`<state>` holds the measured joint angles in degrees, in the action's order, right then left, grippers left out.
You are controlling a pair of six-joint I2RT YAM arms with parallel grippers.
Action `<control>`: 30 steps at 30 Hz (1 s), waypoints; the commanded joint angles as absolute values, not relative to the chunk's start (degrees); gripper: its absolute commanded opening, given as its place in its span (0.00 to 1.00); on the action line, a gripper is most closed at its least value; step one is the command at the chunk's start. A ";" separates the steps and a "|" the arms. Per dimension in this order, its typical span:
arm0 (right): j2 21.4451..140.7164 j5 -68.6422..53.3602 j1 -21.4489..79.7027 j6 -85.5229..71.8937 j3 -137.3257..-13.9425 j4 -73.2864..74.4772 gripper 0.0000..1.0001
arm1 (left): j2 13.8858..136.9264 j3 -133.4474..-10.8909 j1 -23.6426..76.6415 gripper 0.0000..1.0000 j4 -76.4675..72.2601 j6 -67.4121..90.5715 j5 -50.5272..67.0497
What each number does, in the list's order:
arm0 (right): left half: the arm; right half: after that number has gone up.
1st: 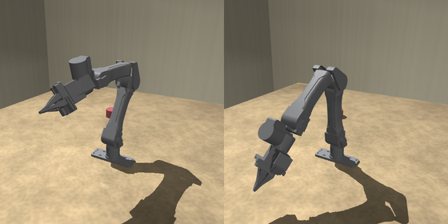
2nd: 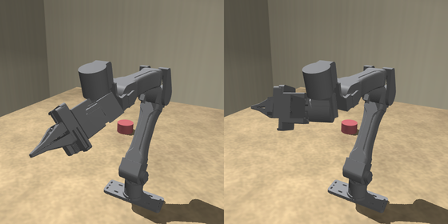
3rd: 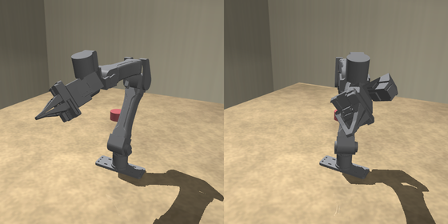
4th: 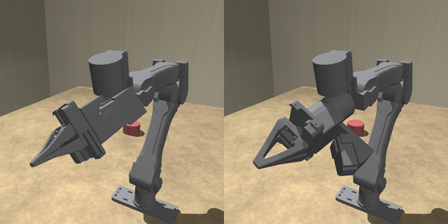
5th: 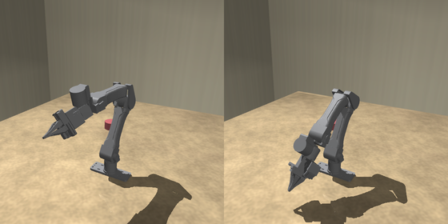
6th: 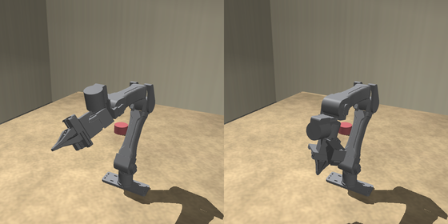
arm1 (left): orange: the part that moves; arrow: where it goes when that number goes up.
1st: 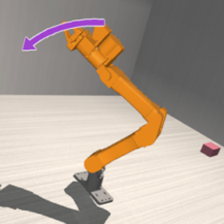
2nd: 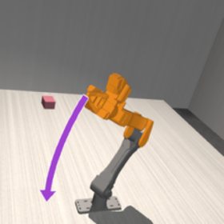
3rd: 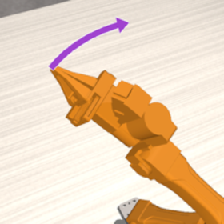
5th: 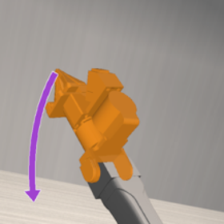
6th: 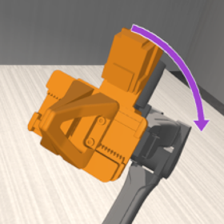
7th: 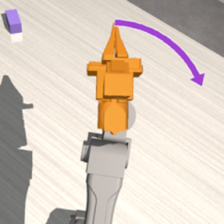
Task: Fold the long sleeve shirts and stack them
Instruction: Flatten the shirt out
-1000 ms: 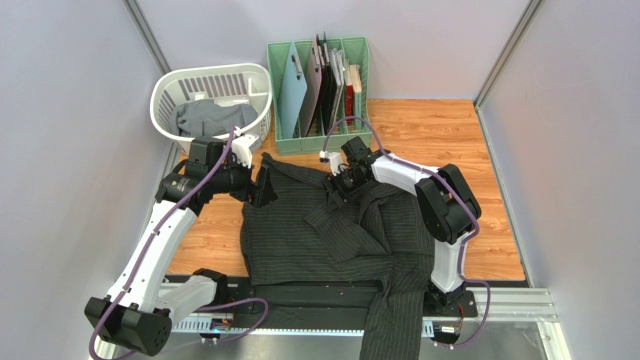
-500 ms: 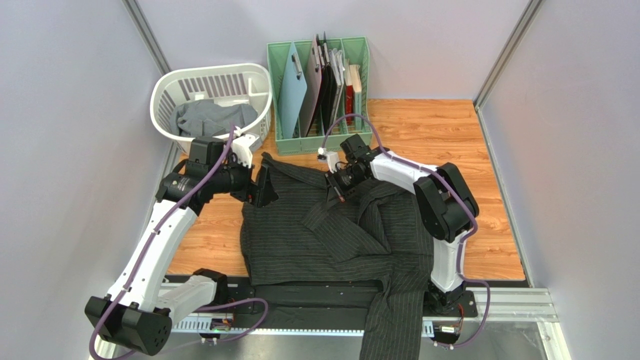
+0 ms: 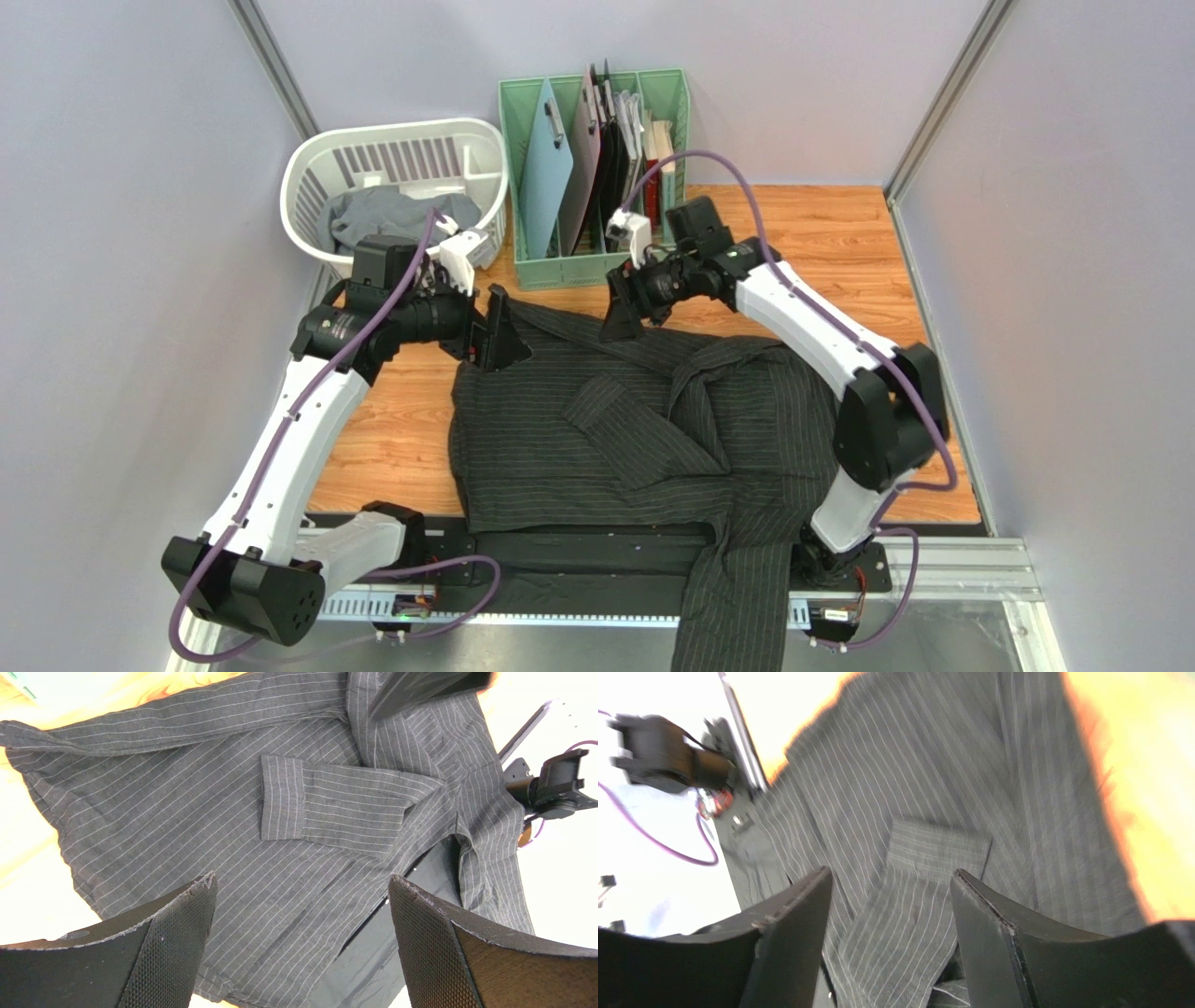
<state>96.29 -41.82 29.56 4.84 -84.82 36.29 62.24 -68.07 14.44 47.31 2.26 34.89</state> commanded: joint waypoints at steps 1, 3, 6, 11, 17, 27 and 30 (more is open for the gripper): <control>104.75 -37.80 30.23 5.63 -82.18 42.44 0.67 | 61.35 -68.12 13.98 0.96 46.14 3.16 37.00; 106.17 -36.04 30.32 5.19 -82.00 42.98 0.66 | 61.08 -67.59 14.06 0.97 46.14 3.25 37.18; 108.37 -34.46 30.41 5.71 -80.78 44.03 0.65 | 60.65 -67.15 13.97 0.97 45.97 3.34 37.35; 110.74 -33.40 30.59 5.98 -78.32 43.16 0.62 | 60.91 -66.53 13.97 0.97 45.61 3.43 37.53; 113.46 -35.85 30.50 3.87 -78.13 41.40 0.60 | 61.61 -66.09 13.98 0.97 45.18 3.43 37.35; 116.28 -41.12 31.55 0.79 -78.31 39.03 0.52 | 61.09 -65.39 13.97 0.97 45.26 3.52 37.27; 115.66 -43.33 32.52 0.44 -79.27 38.06 0.49 | 60.91 -65.04 13.98 0.97 44.91 3.69 37.35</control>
